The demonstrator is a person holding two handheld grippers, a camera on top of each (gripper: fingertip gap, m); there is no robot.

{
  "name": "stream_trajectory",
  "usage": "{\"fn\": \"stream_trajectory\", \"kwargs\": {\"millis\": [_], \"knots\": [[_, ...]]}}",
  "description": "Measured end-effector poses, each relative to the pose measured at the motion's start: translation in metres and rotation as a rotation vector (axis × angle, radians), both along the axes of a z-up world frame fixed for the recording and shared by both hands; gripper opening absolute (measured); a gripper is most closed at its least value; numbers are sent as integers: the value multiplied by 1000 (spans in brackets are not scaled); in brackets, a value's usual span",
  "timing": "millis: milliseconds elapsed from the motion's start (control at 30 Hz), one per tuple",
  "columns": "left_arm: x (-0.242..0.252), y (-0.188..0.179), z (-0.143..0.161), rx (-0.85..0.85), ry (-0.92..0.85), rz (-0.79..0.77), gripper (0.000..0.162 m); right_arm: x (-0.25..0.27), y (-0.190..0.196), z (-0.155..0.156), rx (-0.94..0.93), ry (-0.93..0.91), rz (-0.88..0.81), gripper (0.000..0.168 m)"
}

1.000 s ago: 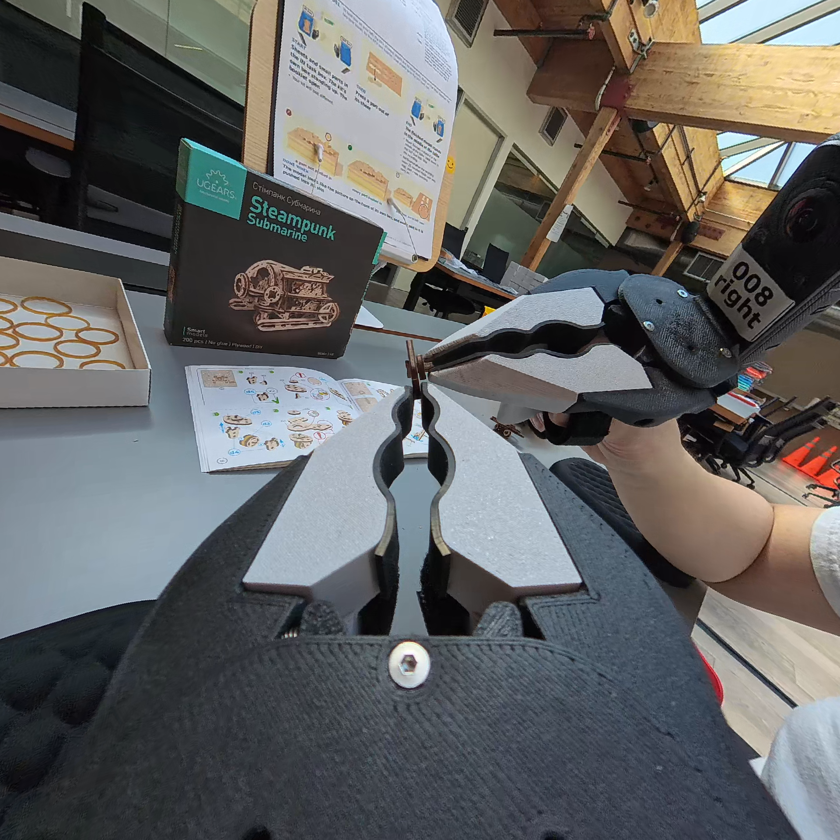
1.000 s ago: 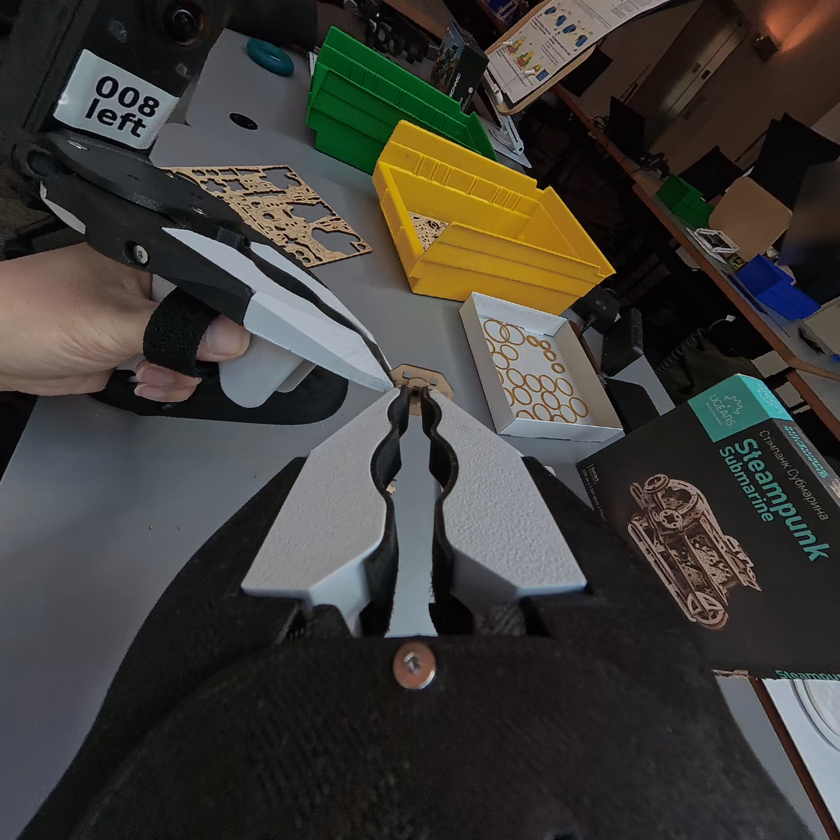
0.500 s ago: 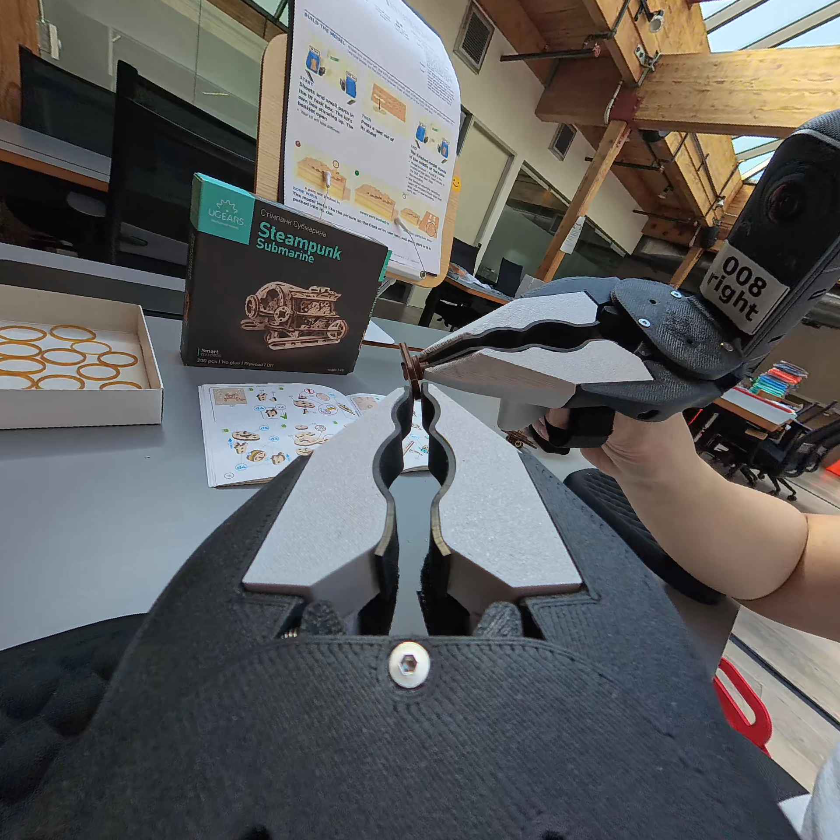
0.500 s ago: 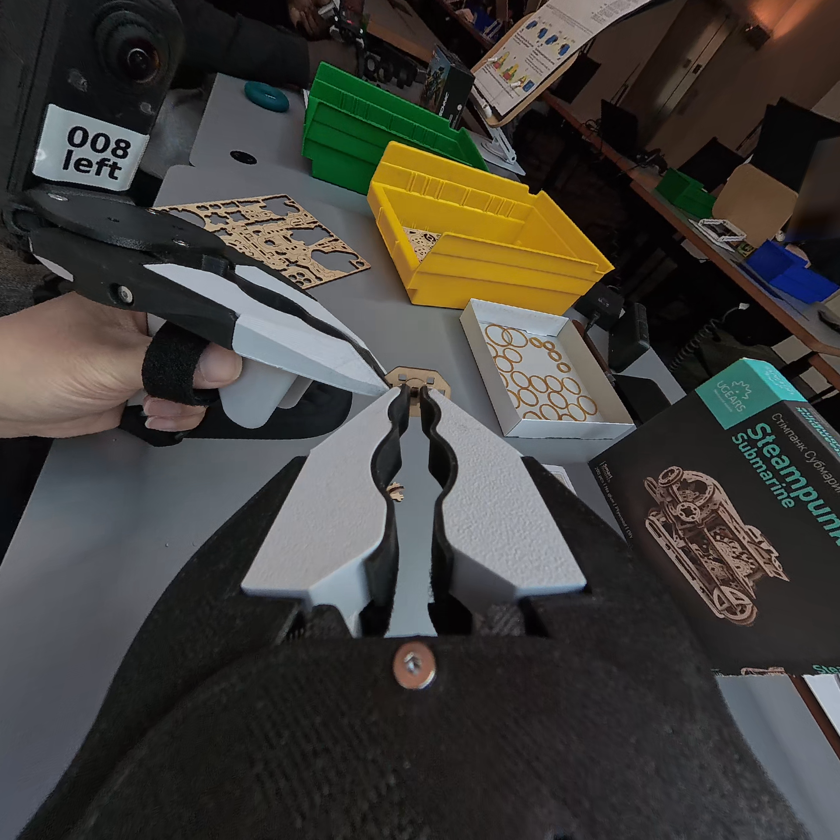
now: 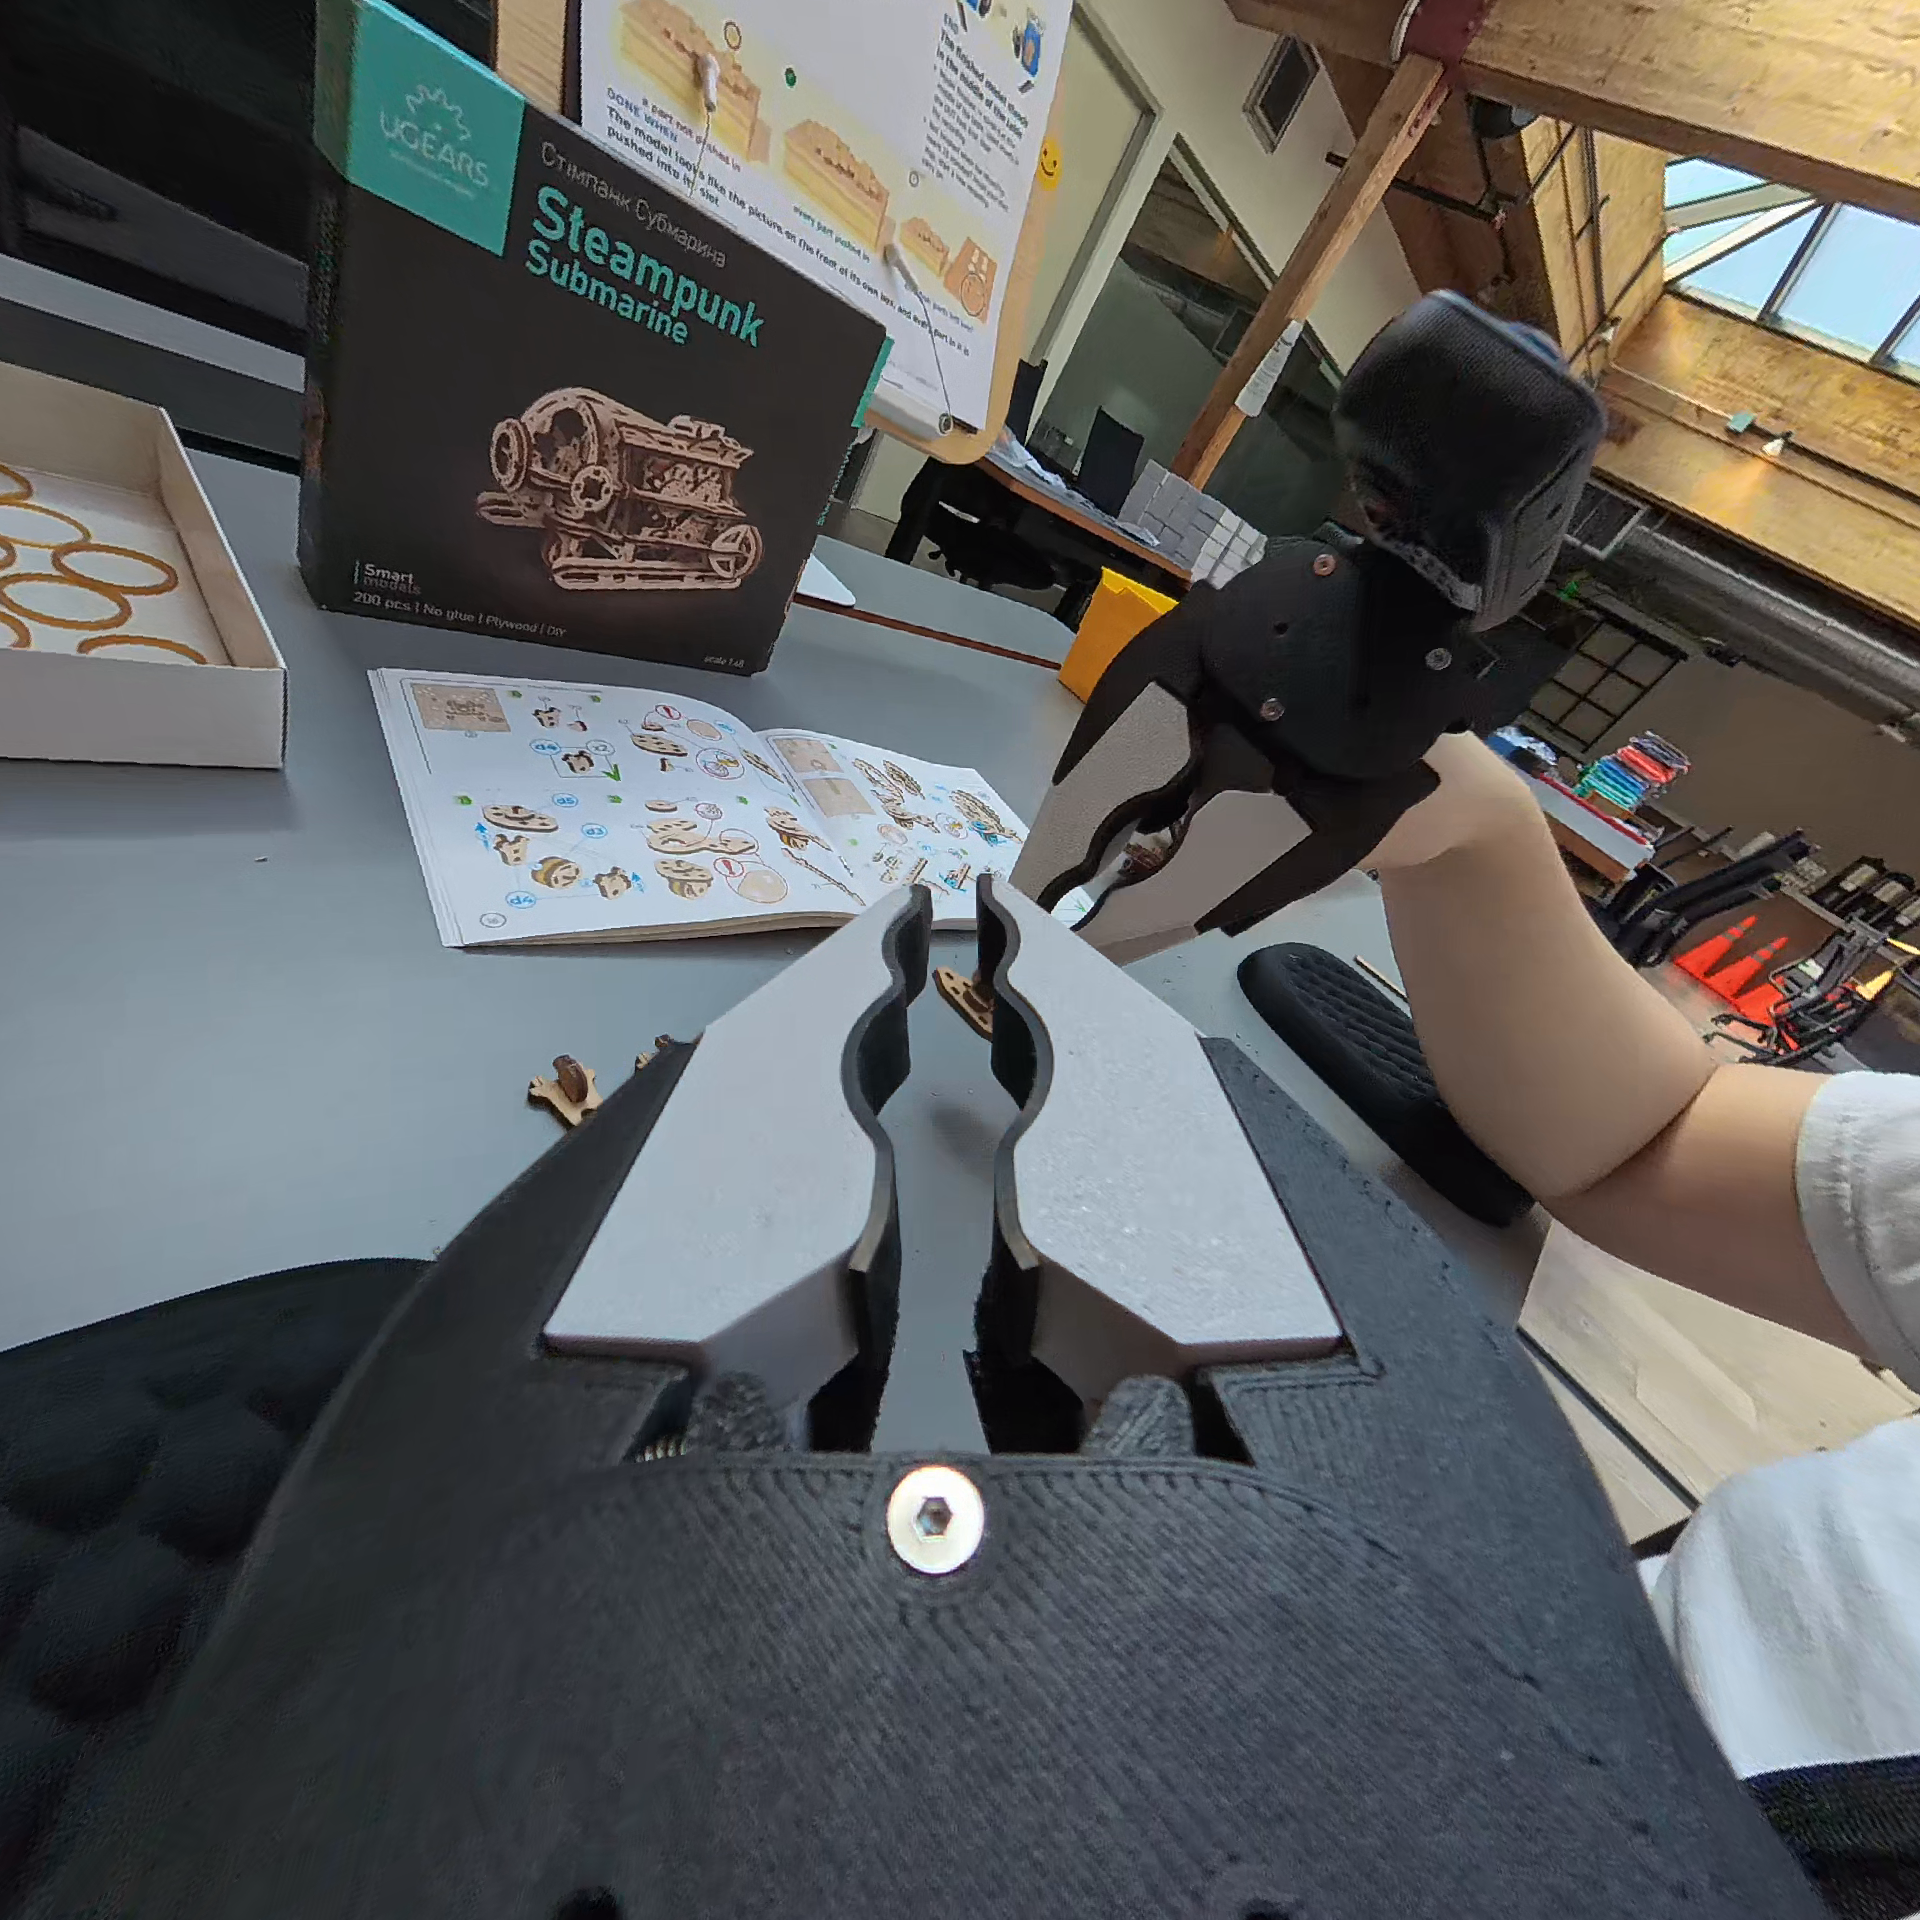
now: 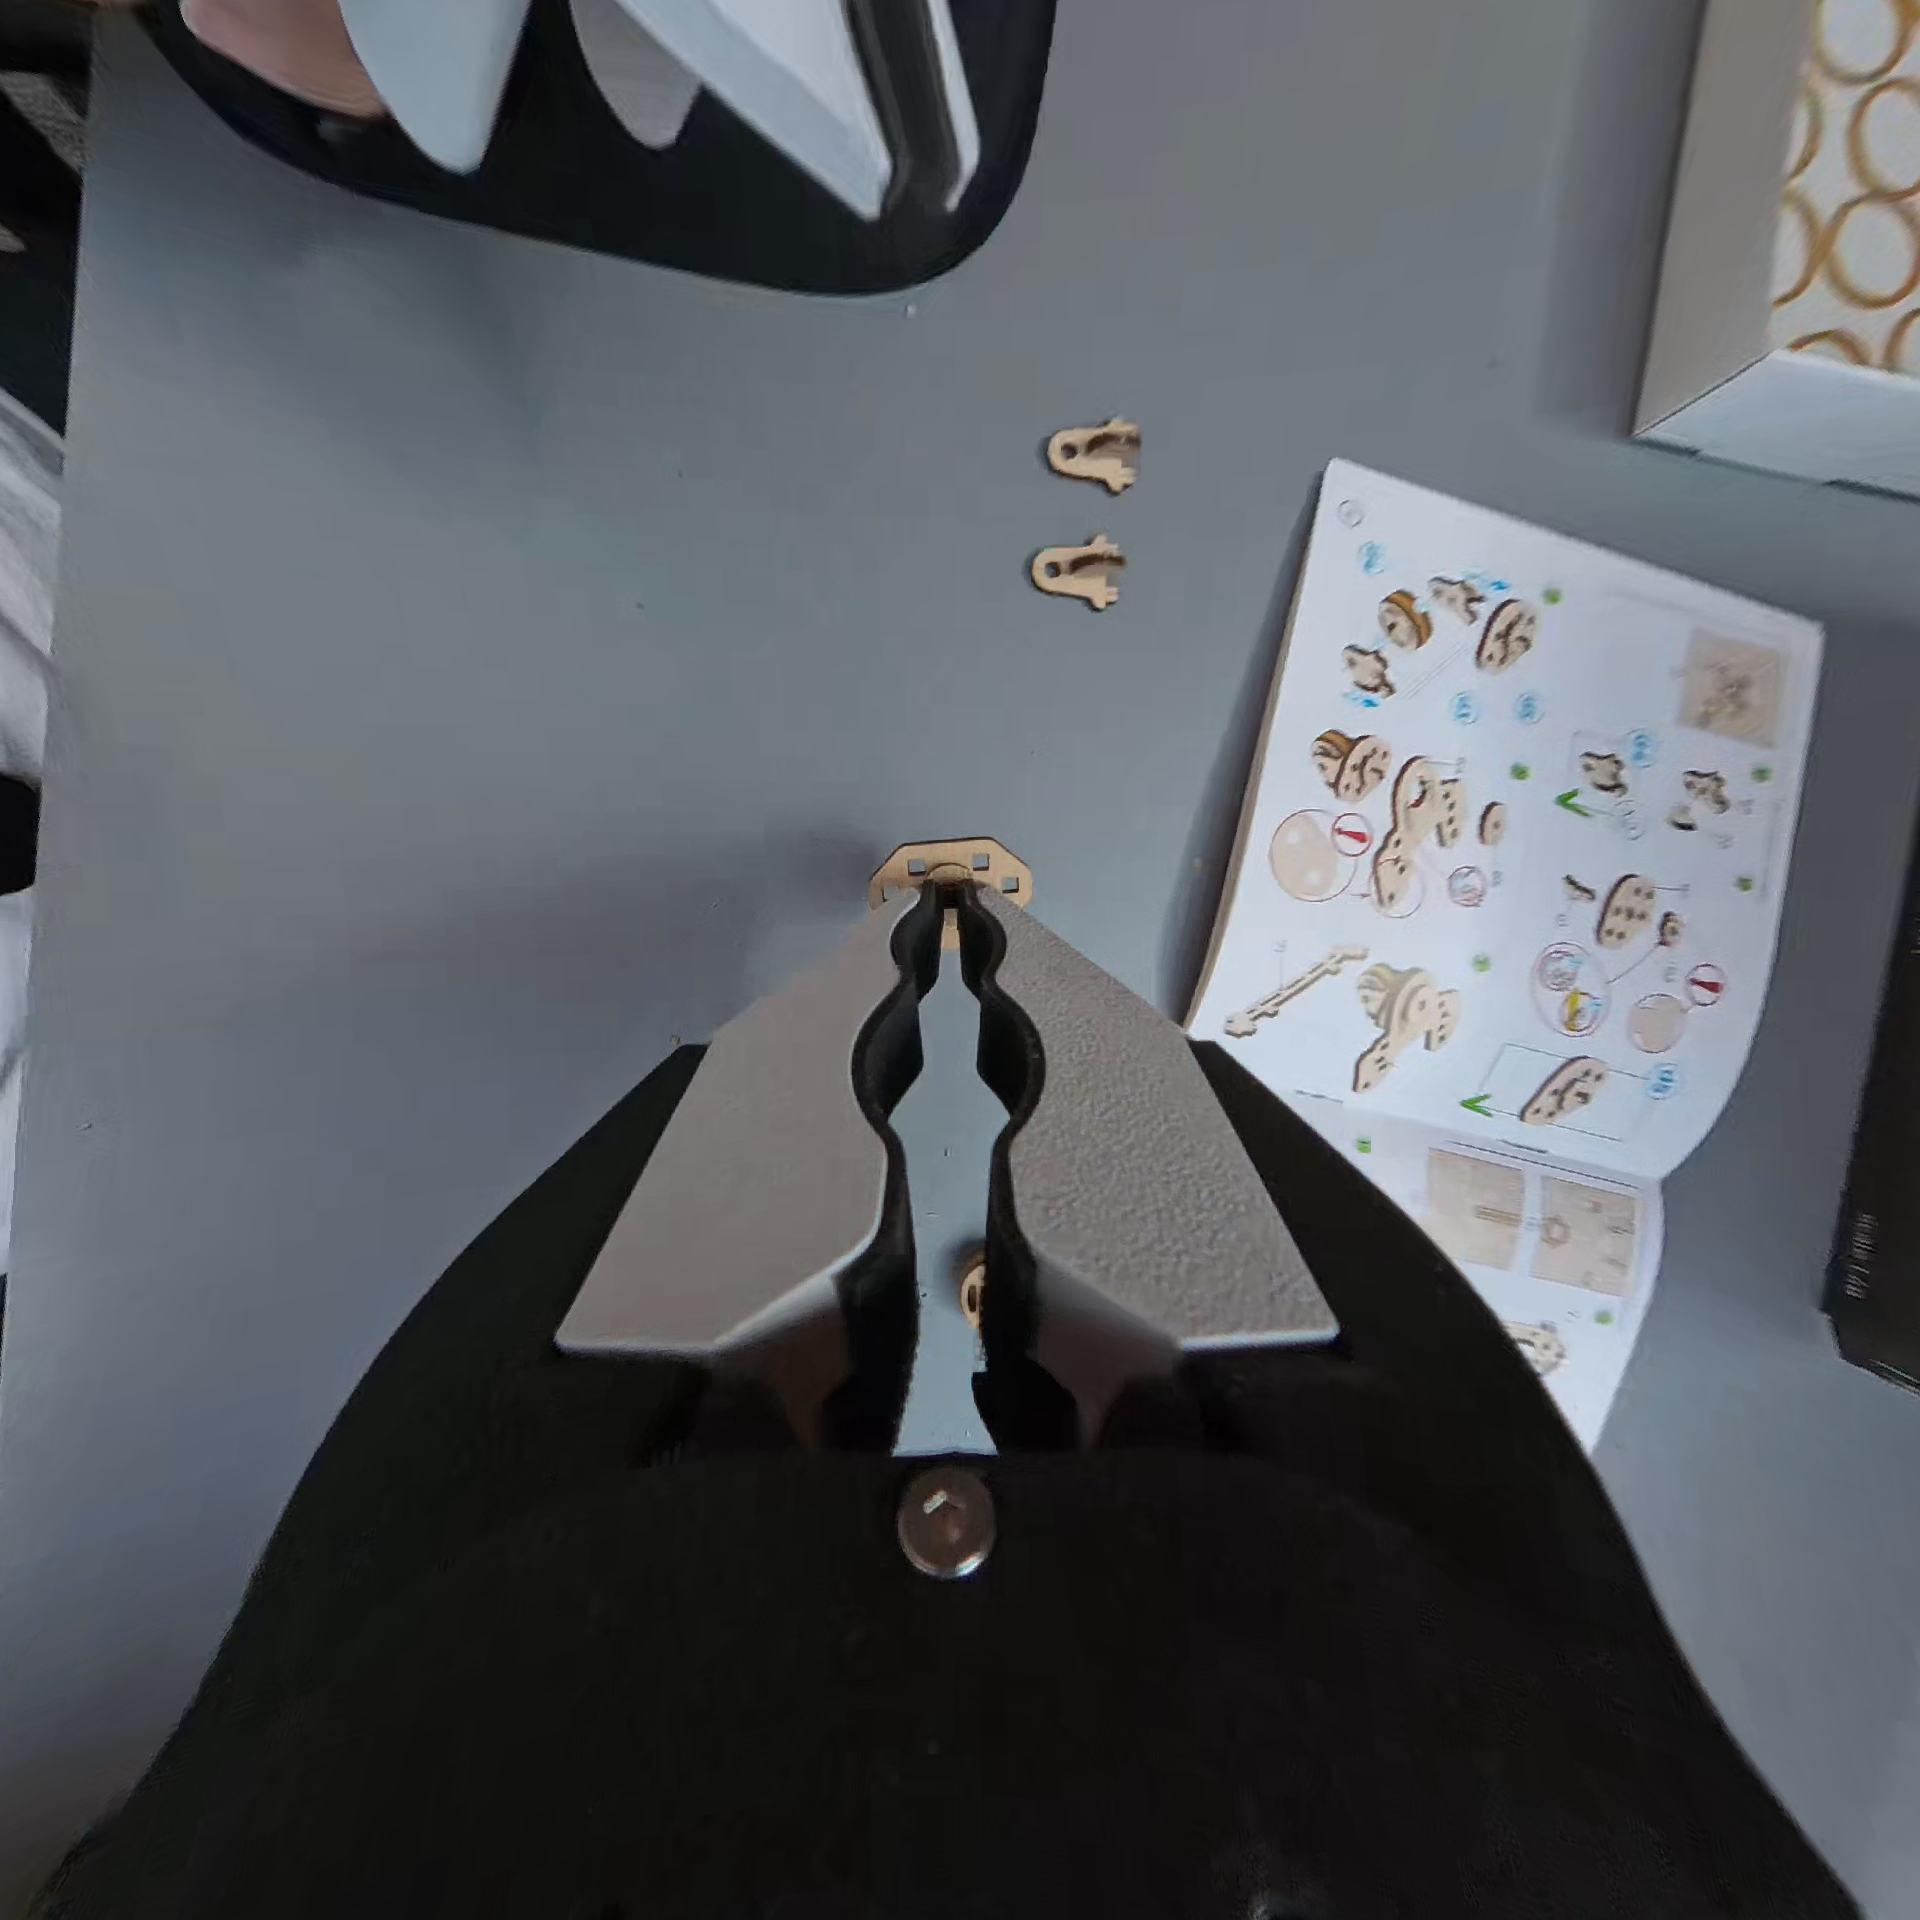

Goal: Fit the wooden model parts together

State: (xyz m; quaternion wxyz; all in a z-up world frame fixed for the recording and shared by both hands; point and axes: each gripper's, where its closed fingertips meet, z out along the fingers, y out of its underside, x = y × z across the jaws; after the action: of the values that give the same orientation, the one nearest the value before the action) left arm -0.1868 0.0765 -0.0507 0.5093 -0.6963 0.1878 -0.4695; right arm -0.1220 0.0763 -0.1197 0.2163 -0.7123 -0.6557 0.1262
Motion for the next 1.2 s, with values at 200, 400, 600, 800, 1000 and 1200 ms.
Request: {"fn": "stream_trajectory", "kwargs": {"millis": [200,400,600,800,1000,1200], "knots": [[-2,-2,-1,-41,-57,-51,0,15,-8,-34,-64,-169,62,3],[2,-2,-4,-53,-51,-71,1,12,-12,-35,-80,-189,101,6],[1,-3,-3,-57,-72,-81,0,13,-13,-35,28,-252,351,9],[4,-5,-5,-62,-61,-97,0,20,-12,-34,-16,-293,418,6],[4,-4,-7,-78,-77,-113,0,19,-12,-19,-31,-203,437,8],[7,-9,-6,-60,-87,-158,0,12,-16,-18,57,-185,641,6]]}}
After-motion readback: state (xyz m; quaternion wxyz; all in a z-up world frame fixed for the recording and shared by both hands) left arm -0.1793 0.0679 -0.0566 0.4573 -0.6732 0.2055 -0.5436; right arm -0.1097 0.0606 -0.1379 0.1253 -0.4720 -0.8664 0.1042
